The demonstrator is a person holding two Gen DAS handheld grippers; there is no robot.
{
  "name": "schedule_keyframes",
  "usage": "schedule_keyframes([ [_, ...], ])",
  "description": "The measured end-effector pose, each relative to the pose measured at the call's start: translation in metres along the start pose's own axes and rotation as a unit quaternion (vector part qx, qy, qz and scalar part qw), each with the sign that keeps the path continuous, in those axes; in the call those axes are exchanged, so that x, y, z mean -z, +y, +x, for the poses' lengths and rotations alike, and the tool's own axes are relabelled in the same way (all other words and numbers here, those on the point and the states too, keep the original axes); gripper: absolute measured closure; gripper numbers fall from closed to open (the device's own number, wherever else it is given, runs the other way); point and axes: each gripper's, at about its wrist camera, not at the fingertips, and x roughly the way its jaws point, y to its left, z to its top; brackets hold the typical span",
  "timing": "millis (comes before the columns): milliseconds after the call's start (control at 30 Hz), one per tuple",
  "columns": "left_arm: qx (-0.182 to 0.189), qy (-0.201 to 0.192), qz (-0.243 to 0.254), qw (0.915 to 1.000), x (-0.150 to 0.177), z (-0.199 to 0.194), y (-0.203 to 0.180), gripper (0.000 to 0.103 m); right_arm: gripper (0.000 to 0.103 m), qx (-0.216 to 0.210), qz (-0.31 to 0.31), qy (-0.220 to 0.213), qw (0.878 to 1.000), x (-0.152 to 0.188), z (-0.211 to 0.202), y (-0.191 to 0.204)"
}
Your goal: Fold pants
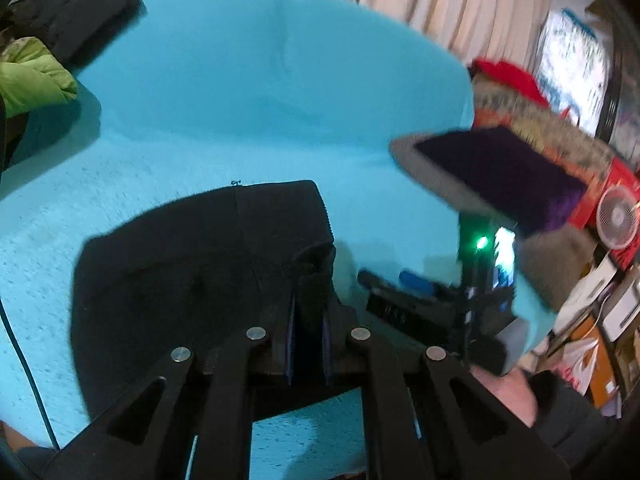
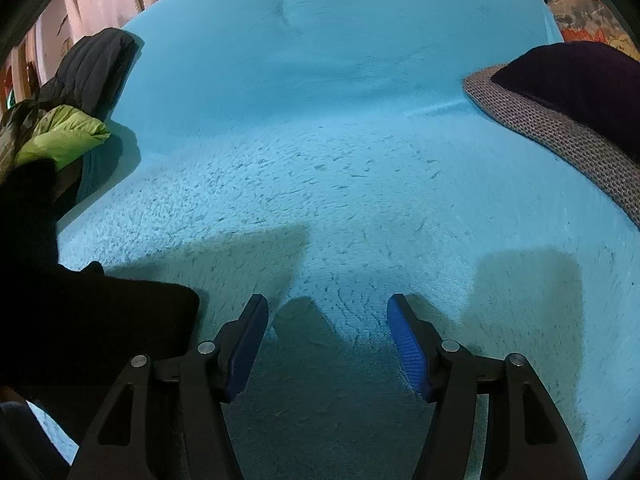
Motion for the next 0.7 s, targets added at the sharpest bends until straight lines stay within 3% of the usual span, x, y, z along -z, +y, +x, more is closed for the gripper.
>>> schedule_keyframes([
  [500,-0.004,0.039,0.032,0.9987,0.018,0.033,-0.029,0.094,0.039,0.004,0.007,-0.001,1.000,0.000,0.002,0.001],
  [600,0.020,0.041,0.031,0.9985,0.021,0.038,-0.030,0.088,0.039,0.004,0.008,-0.001,1.000,0.000,0.001,0.001],
  [700,0.055,0.040,0.019,0.9975,0.022,0.033,-0.025,0.072,0.039,0.005,0.007,-0.001,1.000,0.000,0.001,0.001],
])
